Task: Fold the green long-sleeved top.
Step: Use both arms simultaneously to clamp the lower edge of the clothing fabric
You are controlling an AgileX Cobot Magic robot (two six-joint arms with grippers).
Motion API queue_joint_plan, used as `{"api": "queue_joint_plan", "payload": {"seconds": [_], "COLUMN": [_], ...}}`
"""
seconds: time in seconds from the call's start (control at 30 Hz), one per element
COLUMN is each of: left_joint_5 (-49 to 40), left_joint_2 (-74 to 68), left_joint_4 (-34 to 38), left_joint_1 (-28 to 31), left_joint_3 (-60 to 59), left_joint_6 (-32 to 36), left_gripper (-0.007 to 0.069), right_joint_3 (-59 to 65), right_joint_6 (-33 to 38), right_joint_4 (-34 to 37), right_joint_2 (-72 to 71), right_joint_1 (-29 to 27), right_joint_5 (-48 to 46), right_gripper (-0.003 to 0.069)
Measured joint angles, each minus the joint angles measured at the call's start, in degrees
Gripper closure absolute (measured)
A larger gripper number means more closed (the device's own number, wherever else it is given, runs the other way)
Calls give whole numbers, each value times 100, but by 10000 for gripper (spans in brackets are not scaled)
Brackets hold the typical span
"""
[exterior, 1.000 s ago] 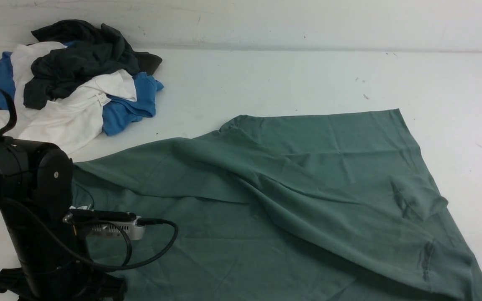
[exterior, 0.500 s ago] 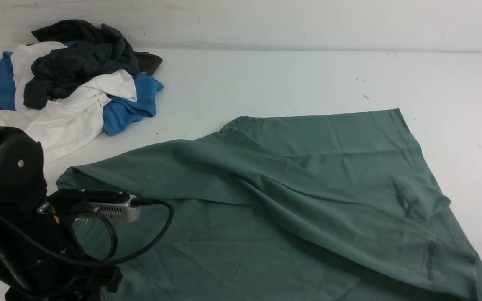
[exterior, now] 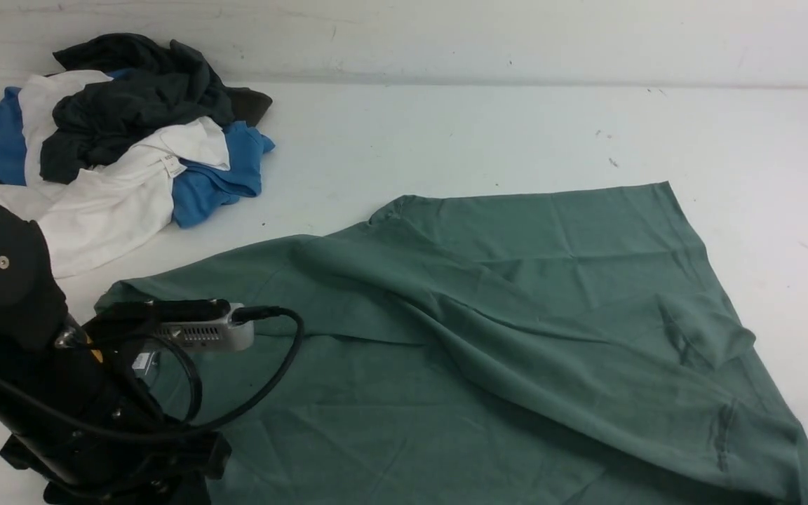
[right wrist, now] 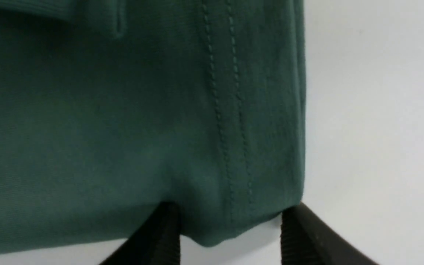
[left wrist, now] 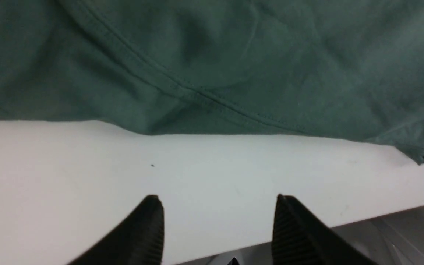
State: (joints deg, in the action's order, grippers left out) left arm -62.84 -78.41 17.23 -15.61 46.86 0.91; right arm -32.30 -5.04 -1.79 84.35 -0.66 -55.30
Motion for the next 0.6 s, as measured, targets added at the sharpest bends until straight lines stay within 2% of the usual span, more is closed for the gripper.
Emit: {"api": "queue_joint_plan", "payload": {"seconds": [0.07,0.1,0.13,0.17,0.2,0.3,0.6], "left_joint_5": [2,32,32,147,235,549,1087], "left_joint_2": [0,0,0,0,0,-89,-843], "left_joint_4": [138,208,215,263,270,315,353], "left_joint_1": [-291,-534,-578,-956,-1153,-1898,-3267], "left_joint_3": [-1,-1,-1,-1,-1,-1,-1], "left_joint_6": [52,57,57,57,57,57,57], "left_gripper": [247,247,247,247,247,247,247], "right_joint_3": [0,0,0,0,0,5,5], "right_joint_6": [115,161,168,199,200,207,212], "right_joint_4": [73,99,106,119,119,123,179], "right_joint_2": [0,0,0,0,0,0,0], "right_joint_1": [0,0,0,0,0,0,0], "right_joint_5": [0,0,0,5,5,5,5], "right_gripper": [442,525,537,602,623,632,631]}}
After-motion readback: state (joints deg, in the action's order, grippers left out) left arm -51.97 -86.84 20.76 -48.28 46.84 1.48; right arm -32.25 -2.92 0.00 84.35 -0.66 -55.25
